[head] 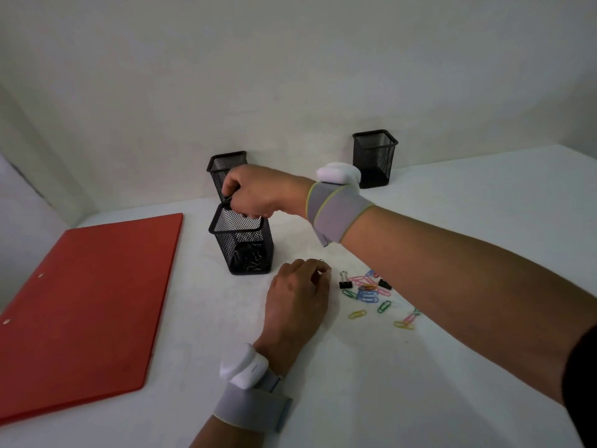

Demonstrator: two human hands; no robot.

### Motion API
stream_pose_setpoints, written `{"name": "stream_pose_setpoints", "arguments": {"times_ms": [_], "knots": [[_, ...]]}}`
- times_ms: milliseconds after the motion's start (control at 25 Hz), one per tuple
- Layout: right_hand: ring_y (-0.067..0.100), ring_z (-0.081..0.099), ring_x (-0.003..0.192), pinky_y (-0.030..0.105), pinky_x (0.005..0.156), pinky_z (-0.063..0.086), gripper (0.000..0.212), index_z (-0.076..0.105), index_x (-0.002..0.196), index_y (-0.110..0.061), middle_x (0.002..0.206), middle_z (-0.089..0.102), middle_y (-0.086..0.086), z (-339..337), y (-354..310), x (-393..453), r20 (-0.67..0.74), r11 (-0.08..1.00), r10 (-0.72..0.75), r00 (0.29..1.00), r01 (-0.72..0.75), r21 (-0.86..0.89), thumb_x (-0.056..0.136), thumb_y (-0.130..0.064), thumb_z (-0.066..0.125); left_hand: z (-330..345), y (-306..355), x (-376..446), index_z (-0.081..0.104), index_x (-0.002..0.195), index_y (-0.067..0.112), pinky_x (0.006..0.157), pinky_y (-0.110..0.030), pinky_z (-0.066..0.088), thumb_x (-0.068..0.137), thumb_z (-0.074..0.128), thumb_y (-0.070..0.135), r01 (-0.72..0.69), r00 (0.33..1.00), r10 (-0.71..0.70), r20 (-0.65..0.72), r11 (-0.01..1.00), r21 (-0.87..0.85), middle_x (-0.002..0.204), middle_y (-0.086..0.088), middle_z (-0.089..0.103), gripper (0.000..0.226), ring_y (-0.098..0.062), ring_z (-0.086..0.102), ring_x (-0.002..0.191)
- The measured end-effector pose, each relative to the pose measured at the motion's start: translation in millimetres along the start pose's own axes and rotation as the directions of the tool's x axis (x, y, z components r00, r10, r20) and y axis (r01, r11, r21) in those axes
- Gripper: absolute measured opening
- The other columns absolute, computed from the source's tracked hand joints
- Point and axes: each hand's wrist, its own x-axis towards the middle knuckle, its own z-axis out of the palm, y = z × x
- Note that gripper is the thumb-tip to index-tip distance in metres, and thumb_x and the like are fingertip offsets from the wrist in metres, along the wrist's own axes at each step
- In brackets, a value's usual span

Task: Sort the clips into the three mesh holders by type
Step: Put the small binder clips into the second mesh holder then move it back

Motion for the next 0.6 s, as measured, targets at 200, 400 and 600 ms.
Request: {"name": "stream_pose_setpoints", "arguments": {"times_ms": [200,400,600], "knots": [[0.026,0.065,0.075,0.023,0.050,0.044,0.035,0.059,0.121,0.001,0.109,0.068,0.018,6.9,-4.0,11.8,0.027,0.973,0.004,1.000,0.003,-0.231,0.090,-0.013,0.050,2.1,0.4,-0.1,0.066,0.097,0.025,0.074,-0.037,0.049,0.094,0.051,0.031,-0.020,1.000,0.020,-0.011,1.000,-0.011,0.088,0.005,0.066,0.017,-0.015,0.052,0.080],[0.015,0.056,0.076,0.023,0.052,0.046,0.040,0.055,0.128,-0.015,0.108,0.053,0.001,5.0,-2.3,6.1,0.057,0.987,-0.060,0.997,0.068,-0.145,0.088,-0.013,0.061,1.7,2.6,-1.5,0.067,0.102,0.026,0.076,-0.035,0.049,0.094,0.051,0.034,-0.078,0.997,0.078,0.018,0.997,-0.021,0.092,0.006,0.066,0.019,-0.014,0.051,0.083],[0.014,0.052,0.092,0.027,0.067,0.050,0.037,0.060,0.122,-0.020,0.100,0.051,0.001,-8.1,1.8,-2.4,0.110,0.982,-0.116,0.987,0.098,0.160,0.087,-0.009,0.065,3.0,6.1,-1.5,0.060,0.121,0.035,0.079,-0.031,0.045,0.092,0.041,0.052,-0.181,0.976,0.165,0.144,0.977,0.113,0.099,0.009,0.060,0.038,-0.012,0.046,0.088]]}}
